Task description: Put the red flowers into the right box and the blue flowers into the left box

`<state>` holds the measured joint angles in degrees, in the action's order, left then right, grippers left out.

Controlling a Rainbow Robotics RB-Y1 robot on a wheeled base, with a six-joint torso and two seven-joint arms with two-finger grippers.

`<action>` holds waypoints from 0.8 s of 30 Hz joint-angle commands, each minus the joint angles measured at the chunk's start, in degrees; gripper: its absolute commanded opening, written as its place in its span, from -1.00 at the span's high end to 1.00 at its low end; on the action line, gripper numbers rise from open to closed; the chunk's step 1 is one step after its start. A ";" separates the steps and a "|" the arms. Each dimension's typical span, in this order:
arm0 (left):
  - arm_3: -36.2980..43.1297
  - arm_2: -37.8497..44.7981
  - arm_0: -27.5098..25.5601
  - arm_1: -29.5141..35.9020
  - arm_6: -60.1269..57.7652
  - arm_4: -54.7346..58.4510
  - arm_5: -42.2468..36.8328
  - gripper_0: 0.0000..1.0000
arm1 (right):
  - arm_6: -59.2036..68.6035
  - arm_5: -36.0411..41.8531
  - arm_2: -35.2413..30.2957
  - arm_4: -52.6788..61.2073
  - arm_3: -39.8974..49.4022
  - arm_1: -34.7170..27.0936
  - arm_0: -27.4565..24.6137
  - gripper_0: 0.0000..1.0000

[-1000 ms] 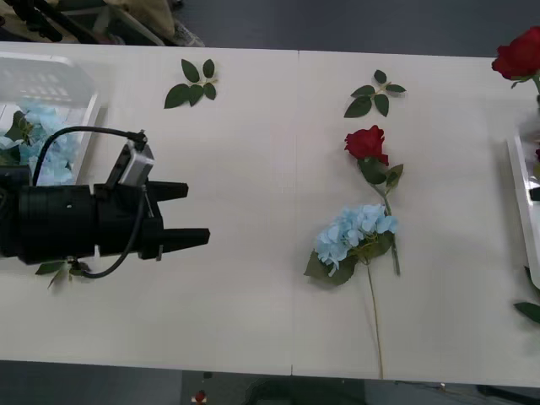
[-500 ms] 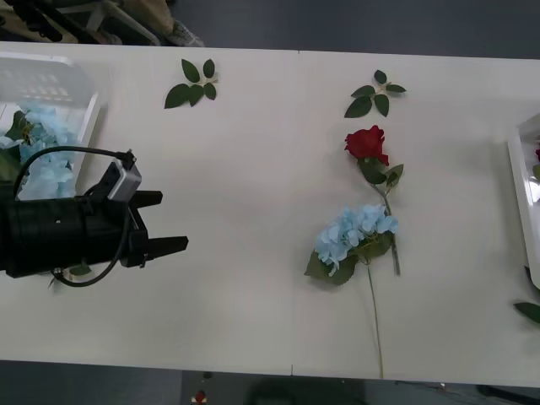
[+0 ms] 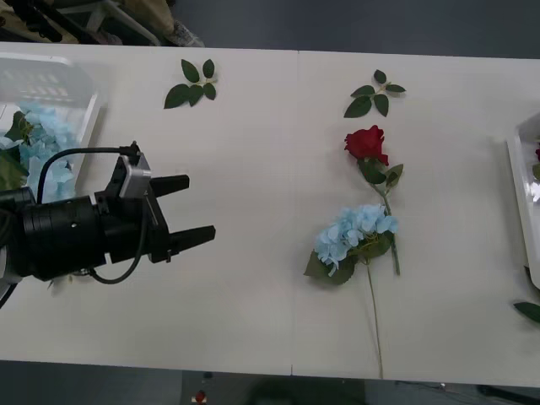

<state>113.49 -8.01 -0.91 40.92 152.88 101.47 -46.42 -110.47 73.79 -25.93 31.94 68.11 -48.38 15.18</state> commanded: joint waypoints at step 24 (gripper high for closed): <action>-14.35 20.32 8.99 -24.13 2.12 -5.85 -28.73 -1.00 | -0.80 -3.48 2.81 -1.18 1.68 -2.77 -1.12 -0.76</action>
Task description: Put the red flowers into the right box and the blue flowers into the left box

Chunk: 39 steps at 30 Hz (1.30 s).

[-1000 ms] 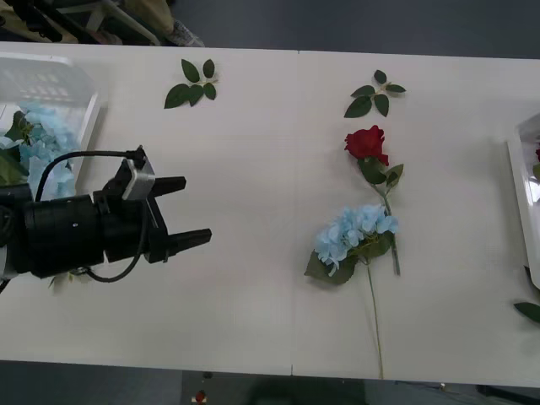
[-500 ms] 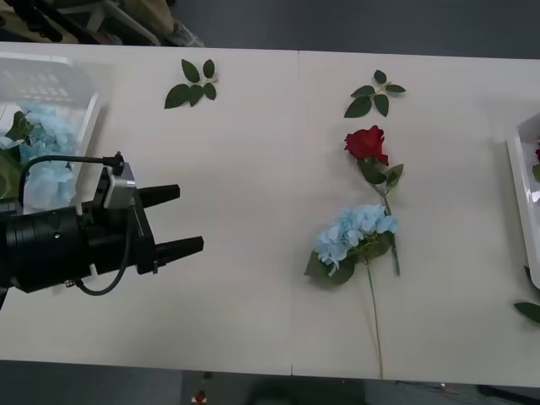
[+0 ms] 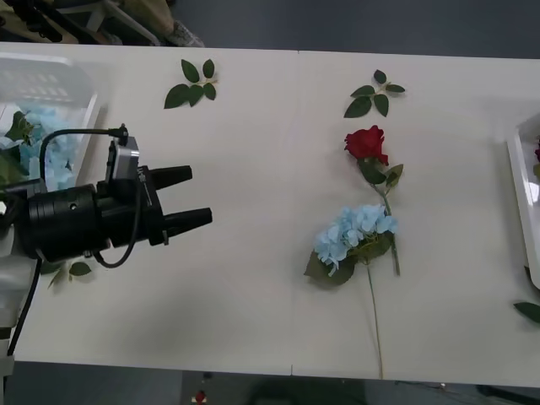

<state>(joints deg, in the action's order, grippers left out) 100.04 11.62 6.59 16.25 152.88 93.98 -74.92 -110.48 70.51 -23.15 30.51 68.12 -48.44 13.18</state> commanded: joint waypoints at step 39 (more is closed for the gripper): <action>-1.60 1.03 2.64 1.15 2.12 1.82 -0.84 -1.00 | 24.26 19.93 17.96 7.55 18.89 4.93 16.44 -0.82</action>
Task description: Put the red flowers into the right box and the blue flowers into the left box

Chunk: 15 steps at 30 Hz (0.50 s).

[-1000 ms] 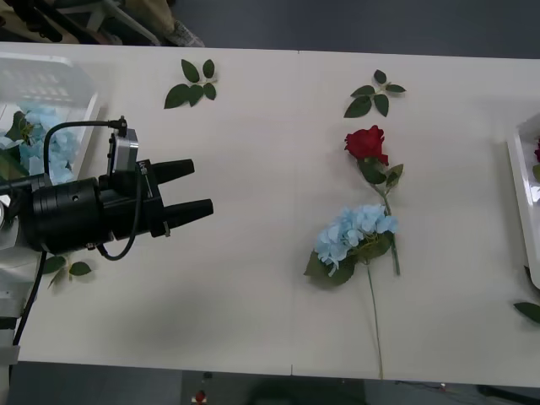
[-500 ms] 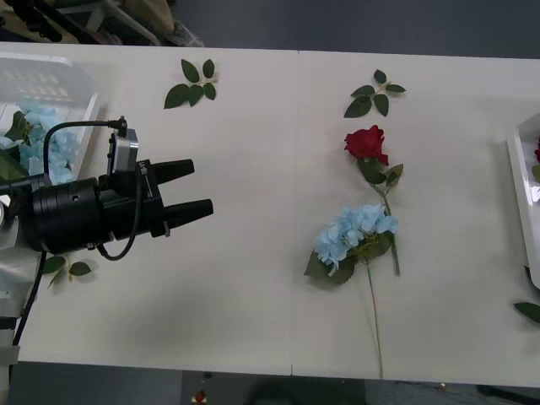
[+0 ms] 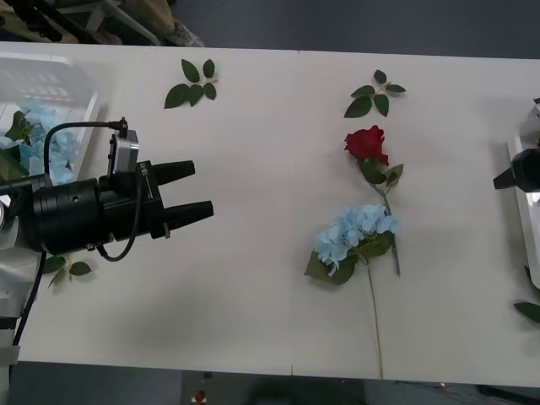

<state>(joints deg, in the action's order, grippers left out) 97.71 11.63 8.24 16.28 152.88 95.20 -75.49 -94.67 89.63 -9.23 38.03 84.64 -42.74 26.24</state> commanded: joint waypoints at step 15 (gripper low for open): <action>0.73 1.03 0.99 1.12 2.12 0.60 -0.27 -1.00 | 26.12 -3.41 19.25 0.73 2.55 1.96 12.61 -0.82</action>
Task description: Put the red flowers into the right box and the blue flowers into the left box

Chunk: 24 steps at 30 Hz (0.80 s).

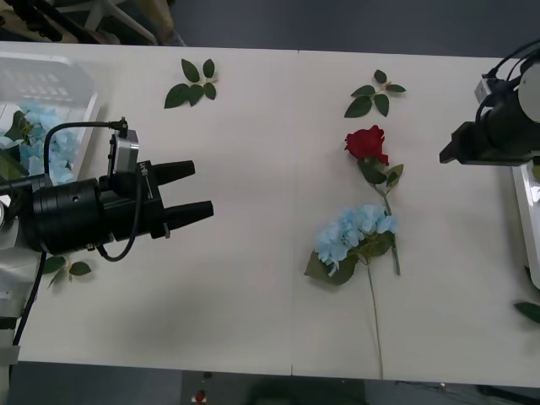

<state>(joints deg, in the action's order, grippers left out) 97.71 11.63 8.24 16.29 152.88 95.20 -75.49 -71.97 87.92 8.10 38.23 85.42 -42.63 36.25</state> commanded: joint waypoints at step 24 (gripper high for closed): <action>0.73 1.03 0.99 1.12 2.12 0.60 -0.27 -1.00 | 1.57 -11.11 11.67 -2.28 0.72 8.79 3.83 -0.82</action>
<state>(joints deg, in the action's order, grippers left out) 97.71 11.63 8.24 16.29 152.88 95.20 -75.49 -70.95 78.08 19.35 36.36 85.40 -33.92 38.36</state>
